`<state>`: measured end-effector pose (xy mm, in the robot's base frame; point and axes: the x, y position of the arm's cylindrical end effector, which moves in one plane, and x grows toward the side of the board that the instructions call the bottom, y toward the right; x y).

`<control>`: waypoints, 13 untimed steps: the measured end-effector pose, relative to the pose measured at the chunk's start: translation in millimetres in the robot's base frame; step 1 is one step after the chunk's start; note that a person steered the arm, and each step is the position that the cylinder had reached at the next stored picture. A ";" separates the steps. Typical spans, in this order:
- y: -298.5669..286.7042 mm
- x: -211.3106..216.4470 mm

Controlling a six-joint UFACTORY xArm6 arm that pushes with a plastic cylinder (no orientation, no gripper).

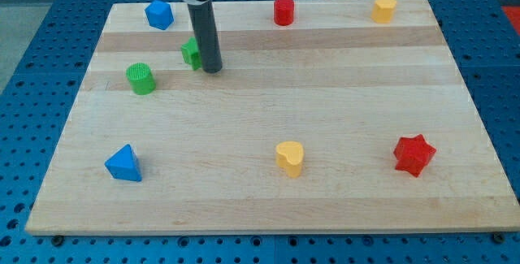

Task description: Slide the blue cube a bit down

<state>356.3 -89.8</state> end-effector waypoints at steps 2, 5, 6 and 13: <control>-53.6 -30.8; -145.4 -42.5; -182.8 -42.9; -53.7 -138.3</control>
<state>218.0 -143.5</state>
